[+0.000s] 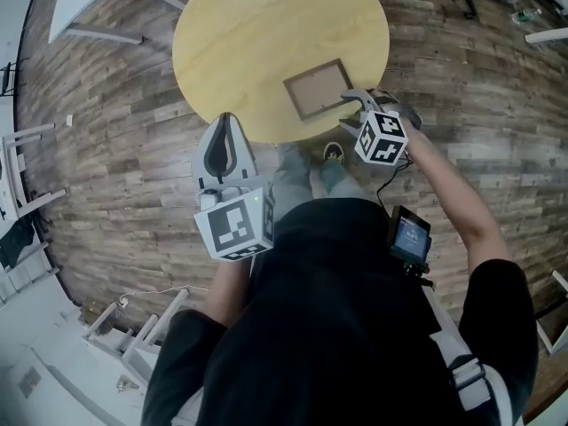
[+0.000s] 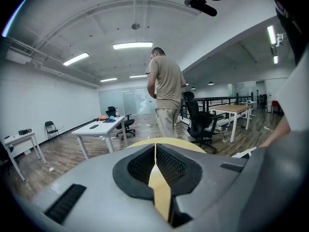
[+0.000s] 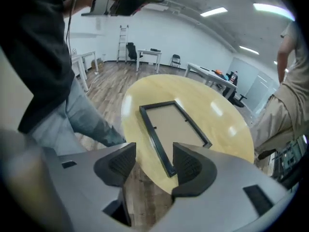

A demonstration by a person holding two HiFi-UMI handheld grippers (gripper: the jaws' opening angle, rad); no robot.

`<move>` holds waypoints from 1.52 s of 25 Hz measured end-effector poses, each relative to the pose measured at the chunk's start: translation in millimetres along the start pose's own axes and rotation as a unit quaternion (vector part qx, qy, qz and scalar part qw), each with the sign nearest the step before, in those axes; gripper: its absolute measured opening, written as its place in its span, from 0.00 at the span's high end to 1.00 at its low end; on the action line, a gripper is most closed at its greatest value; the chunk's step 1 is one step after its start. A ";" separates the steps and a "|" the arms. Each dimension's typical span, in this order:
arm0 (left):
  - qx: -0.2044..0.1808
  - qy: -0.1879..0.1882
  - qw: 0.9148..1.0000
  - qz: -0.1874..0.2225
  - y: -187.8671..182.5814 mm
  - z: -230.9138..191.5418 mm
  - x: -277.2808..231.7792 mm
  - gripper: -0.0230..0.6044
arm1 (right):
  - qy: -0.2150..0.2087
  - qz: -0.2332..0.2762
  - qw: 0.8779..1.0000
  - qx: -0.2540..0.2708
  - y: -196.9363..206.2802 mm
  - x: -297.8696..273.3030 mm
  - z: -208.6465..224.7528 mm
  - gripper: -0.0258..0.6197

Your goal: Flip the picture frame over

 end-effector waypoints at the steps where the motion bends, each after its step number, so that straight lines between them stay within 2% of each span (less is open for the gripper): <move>1: 0.002 -0.004 1.000 -0.001 1.3 -2.4 -0.7 0.92 | -0.005 -0.003 1.000 0.021 3.2 -6.8 -2.8 0.60; 6: 0.007 -0.014 1.000 -0.006 4.8 -9.0 -2.4 0.92 | -0.029 -0.015 0.997 0.076 4.5 -11.5 -1.1 0.54; 10: 0.005 -0.011 1.000 -0.003 3.5 -4.8 -7.5 0.92 | -0.063 -0.032 0.989 0.134 14.5 -14.9 -14.0 0.52; 17: 0.008 -0.015 1.000 -0.005 0.3 3.8 -5.8 0.92 | -0.023 -0.031 0.983 0.177 16.7 -21.0 -11.2 0.51; 21: 0.004 -0.016 1.000 -0.008 5.2 3.5 0.4 0.92 | -0.019 -0.037 0.977 0.208 12.7 -21.4 -16.8 0.50; 25: 0.002 -0.016 1.000 -0.007 5.7 4.3 5.0 0.92 | -0.035 -0.026 0.974 0.222 9.4 -3.9 -39.6 0.50; 28: 0.003 -0.016 1.000 -0.008 7.4 4.7 5.8 0.92 | 0.003 0.001 0.980 0.200 0.9 5.3 -40.4 0.50; 30: 0.004 -0.015 1.000 -0.008 8.3 5.0 5.2 0.92 | 0.029 -0.008 0.979 0.202 3.8 0.1 -32.6 0.50; 34: -0.001 -0.012 1.000 -0.008 8.5 8.0 5.0 0.92 | 0.059 -0.040 0.962 0.263 18.2 -19.0 -24.0 0.50; 37: 0.002 -0.014 1.000 -0.009 11.5 7.1 7.1 0.92 | 0.102 -0.022 0.957 0.272 18.4 -20.5 -31.6 0.51; 38: 0.003 -0.016 1.000 -0.010 12.6 6.6 8.2 0.92 | 0.117 -0.009 0.955 0.273 16.8 -18.3 -37.0 0.54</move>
Point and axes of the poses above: the fingertips, and each gripper's own axes: x backward along the fingers, z to its right, y out of its underside, the point moved 5 cm from there along x, backward along the fingers, and after that the axes turned 12 degrees about y, right-handed, at the moved point
